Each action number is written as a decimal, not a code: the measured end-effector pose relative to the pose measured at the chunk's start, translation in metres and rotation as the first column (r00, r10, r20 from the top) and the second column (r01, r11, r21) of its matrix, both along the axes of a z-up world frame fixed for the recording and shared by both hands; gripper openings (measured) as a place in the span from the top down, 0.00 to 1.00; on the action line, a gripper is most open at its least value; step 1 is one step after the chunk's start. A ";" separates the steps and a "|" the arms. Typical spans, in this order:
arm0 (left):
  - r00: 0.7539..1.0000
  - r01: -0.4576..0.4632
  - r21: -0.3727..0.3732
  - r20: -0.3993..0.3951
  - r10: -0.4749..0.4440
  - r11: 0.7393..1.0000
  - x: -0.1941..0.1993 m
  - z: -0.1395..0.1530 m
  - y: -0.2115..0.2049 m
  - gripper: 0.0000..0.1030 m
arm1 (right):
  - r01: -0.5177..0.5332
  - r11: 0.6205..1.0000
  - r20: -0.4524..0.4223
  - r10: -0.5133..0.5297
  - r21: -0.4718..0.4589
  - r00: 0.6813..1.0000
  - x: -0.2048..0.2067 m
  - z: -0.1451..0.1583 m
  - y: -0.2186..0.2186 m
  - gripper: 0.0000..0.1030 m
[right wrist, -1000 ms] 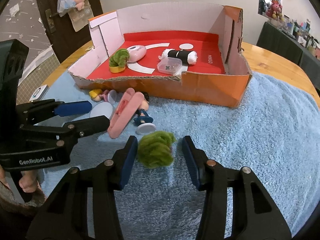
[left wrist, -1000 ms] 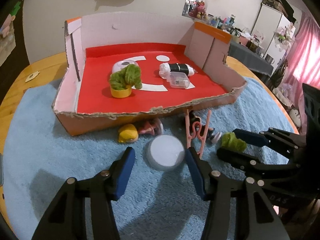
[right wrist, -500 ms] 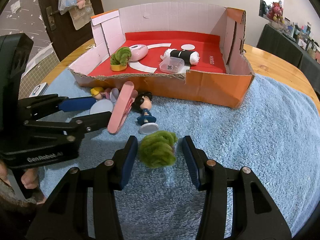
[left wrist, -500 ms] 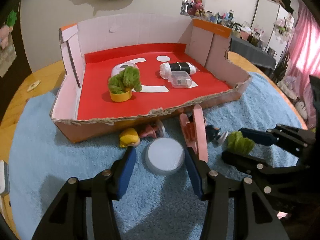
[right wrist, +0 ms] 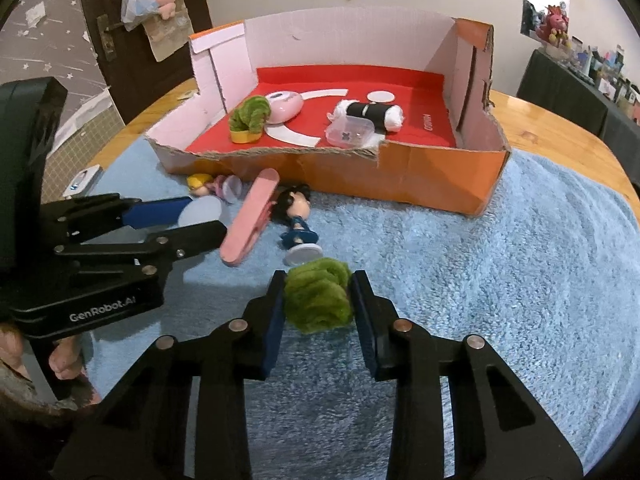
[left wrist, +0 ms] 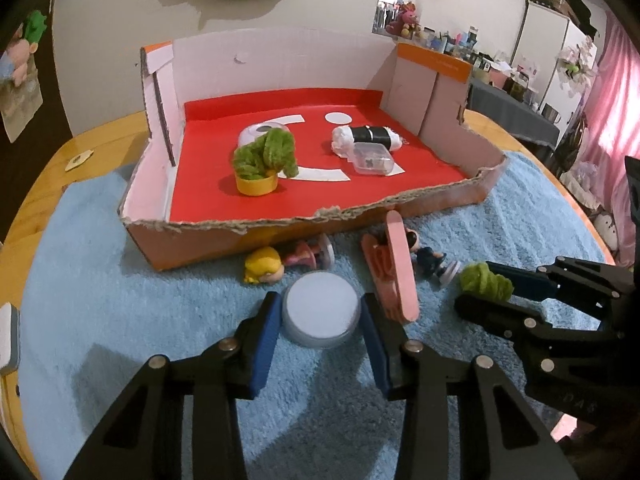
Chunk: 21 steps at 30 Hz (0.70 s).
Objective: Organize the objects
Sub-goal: 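Close right gripper on the green fuzzy ball while left gripper closes on the white lid, then carry the green ball in right gripper while left gripper carries the white lid into the box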
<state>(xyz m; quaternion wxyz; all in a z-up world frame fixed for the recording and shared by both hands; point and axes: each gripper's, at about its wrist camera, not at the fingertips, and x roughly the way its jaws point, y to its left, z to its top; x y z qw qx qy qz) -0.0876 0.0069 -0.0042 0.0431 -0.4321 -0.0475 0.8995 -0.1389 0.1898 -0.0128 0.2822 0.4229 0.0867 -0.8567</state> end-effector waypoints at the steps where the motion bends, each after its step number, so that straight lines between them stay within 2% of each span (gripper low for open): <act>1: 1.000 -0.001 0.007 0.002 0.001 1.000 0.001 0.000 -0.001 0.59 | -0.003 1.000 -0.002 0.003 -0.002 1.000 0.001 0.001 -0.001 0.70; 21: 0.999 -0.024 0.071 -0.028 0.026 0.997 0.019 0.012 -0.009 0.59 | -0.051 0.996 -0.001 0.051 -0.067 0.999 0.011 0.013 -0.015 0.70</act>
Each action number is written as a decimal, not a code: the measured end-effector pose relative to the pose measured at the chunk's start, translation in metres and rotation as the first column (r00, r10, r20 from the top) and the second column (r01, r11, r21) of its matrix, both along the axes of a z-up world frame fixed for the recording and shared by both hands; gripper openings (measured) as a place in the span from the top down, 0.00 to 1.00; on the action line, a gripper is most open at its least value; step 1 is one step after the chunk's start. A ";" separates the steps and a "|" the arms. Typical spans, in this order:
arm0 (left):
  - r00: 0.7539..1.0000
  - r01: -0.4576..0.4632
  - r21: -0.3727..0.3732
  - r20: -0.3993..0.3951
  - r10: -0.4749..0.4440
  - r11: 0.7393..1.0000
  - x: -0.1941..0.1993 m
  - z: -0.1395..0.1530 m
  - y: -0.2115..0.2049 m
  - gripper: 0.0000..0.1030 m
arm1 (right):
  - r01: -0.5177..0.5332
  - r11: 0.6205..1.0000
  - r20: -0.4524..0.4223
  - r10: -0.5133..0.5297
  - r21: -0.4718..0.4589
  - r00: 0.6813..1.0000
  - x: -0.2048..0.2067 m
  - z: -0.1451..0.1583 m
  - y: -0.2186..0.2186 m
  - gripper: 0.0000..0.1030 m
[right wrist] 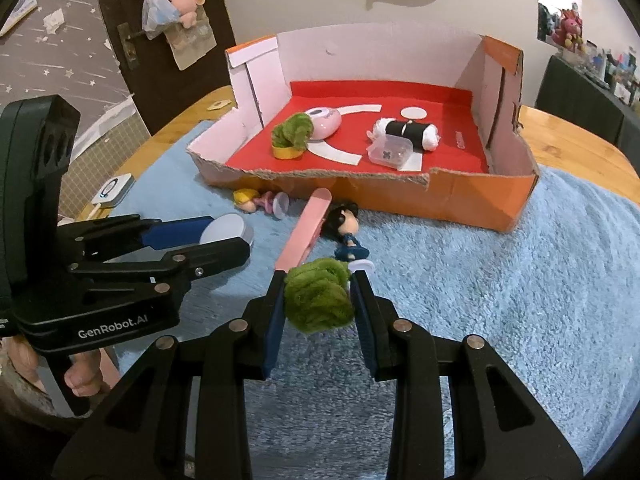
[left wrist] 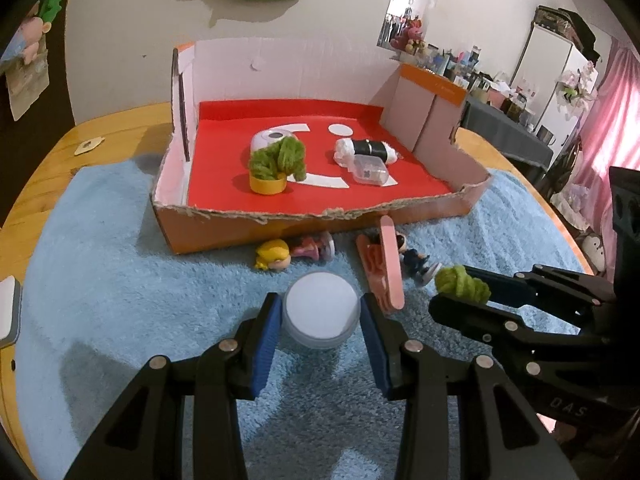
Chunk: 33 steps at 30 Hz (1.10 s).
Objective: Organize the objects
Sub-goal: 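Carry the green ball in right gripper while left gripper carries the white lid into the box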
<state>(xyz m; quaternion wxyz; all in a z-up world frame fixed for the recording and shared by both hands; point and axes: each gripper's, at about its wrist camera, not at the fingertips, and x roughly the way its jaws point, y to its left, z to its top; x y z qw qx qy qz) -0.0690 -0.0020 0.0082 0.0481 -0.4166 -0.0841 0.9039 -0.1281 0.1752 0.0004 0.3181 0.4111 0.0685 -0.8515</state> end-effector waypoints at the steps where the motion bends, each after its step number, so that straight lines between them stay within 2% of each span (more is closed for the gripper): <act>1: 1.000 0.001 -0.001 -0.003 -0.001 1.000 0.000 0.001 0.001 0.59 | -0.002 1.000 -0.002 0.002 -0.003 1.000 0.000 0.002 0.000 0.70; 33: 0.998 0.003 -0.010 -0.063 -0.004 1.000 -0.004 0.030 -0.001 0.59 | -0.025 0.998 -0.033 0.024 -0.051 0.999 -0.004 0.024 -0.006 0.70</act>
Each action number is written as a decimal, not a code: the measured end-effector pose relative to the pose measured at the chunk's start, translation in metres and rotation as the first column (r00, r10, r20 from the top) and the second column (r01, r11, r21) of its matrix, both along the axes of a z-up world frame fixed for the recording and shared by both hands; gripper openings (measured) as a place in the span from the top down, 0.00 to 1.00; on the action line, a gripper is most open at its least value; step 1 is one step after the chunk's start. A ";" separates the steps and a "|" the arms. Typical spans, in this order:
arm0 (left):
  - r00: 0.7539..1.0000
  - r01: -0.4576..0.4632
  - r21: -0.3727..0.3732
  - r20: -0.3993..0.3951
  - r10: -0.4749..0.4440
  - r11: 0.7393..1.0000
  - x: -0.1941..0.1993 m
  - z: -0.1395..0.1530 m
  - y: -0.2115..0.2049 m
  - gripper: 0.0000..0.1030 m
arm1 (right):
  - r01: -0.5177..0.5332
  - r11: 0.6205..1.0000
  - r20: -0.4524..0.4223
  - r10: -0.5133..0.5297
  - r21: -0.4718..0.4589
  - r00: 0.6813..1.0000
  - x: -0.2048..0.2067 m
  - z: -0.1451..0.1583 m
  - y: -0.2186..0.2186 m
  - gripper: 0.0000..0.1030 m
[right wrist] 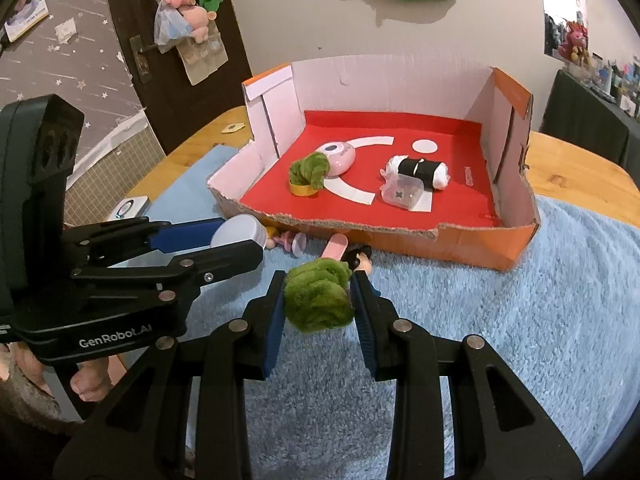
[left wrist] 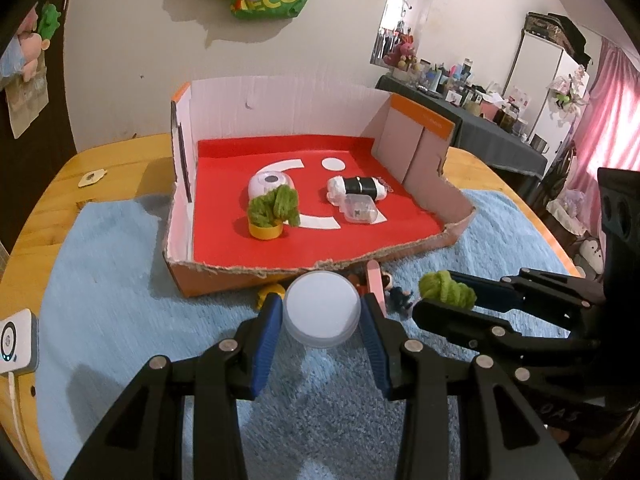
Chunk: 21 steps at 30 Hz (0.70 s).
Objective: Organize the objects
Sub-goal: 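Carry the green ball in right gripper while left gripper carries the white lid into the box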
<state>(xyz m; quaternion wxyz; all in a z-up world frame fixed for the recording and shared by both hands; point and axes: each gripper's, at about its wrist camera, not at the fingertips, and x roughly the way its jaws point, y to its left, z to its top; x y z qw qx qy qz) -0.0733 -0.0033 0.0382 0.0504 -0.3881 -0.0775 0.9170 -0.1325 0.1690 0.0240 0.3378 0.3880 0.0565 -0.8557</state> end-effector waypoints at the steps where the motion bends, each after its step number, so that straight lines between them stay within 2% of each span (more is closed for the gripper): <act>1: 1.000 0.000 -0.001 -0.003 0.000 1.000 -0.001 0.001 0.000 0.59 | -0.002 1.000 0.002 0.002 -0.006 1.000 -0.001 0.001 0.000 0.70; 21: 1.000 -0.013 -0.016 -0.029 0.012 1.000 -0.023 0.015 -0.011 0.59 | -0.018 0.999 -0.015 0.017 -0.036 1.000 -0.021 0.019 -0.002 0.70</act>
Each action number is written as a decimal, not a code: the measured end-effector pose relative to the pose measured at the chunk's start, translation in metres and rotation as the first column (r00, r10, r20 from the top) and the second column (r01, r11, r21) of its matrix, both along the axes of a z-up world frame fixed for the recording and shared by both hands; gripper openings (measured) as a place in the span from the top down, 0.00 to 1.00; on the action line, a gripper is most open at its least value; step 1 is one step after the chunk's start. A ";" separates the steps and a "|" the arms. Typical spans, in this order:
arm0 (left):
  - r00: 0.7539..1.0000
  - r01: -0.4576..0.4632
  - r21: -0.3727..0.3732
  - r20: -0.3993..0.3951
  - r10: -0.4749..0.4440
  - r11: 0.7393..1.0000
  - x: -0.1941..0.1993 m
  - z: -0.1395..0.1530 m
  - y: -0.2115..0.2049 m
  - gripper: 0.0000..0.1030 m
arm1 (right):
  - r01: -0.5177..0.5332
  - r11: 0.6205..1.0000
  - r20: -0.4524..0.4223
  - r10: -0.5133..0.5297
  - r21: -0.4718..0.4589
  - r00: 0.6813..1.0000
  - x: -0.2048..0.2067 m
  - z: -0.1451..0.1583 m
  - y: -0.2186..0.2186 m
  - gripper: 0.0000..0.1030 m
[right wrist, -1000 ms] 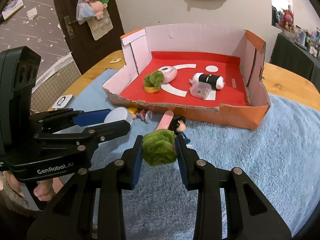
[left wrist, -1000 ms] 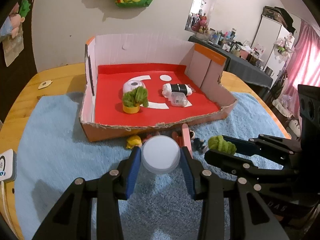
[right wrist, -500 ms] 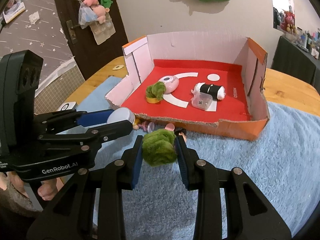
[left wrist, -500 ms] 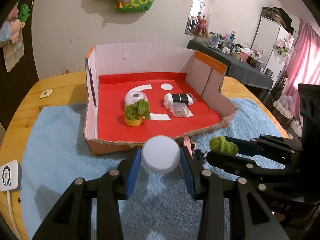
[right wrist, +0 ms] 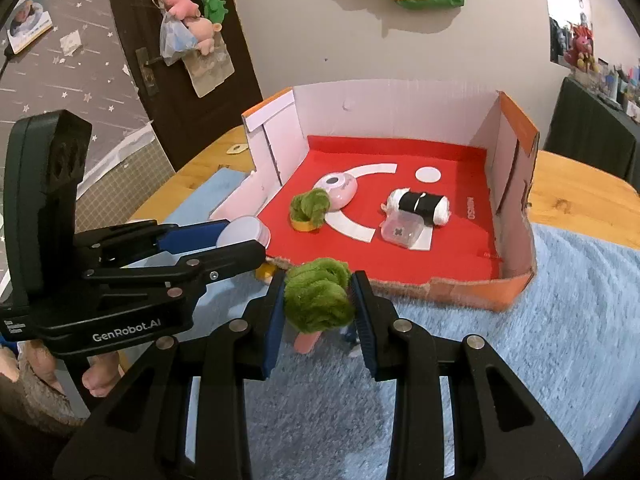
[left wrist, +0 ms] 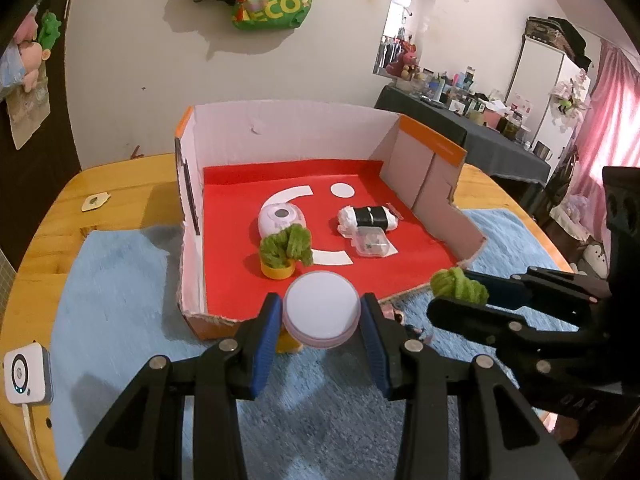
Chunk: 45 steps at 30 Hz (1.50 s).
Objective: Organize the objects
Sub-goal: 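Carry the green ball in right gripper while left gripper carries the white lid into the box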
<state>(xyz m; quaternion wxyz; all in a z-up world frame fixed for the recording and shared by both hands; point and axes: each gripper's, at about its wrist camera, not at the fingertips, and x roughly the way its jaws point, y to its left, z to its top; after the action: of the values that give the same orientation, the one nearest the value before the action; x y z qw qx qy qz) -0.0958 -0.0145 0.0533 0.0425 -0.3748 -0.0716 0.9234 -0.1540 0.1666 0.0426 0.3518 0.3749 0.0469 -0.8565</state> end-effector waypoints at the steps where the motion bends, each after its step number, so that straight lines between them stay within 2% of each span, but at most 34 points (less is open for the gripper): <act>1: 1.000 -0.001 -0.003 -0.001 0.001 1.000 -0.001 0.000 -0.001 0.59 | 0.000 1.000 -0.002 0.000 0.000 1.000 -0.001 0.001 0.000 0.70; 19: 1.000 -0.008 -0.018 0.021 0.008 1.000 -0.025 -0.006 -0.006 0.59 | 0.007 1.000 -0.012 -0.007 0.005 1.000 -0.022 0.004 -0.004 0.70; 30: 0.999 -0.014 -0.030 0.046 0.015 0.999 -0.039 -0.012 -0.012 0.59 | 0.005 0.999 -0.018 -0.004 0.039 1.000 -0.041 0.003 -0.016 0.70; 45: 0.992 0.006 -0.022 0.124 -0.003 1.000 -0.053 -0.028 -0.016 0.59 | 0.005 0.996 0.063 -0.010 0.090 0.998 -0.066 -0.020 -0.022 0.70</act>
<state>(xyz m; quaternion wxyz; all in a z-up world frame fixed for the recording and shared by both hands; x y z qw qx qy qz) -0.1487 -0.0304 0.0251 0.0360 -0.4319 -0.0629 0.8990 -0.2197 0.1447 0.0228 0.3326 0.4173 0.0730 -0.8426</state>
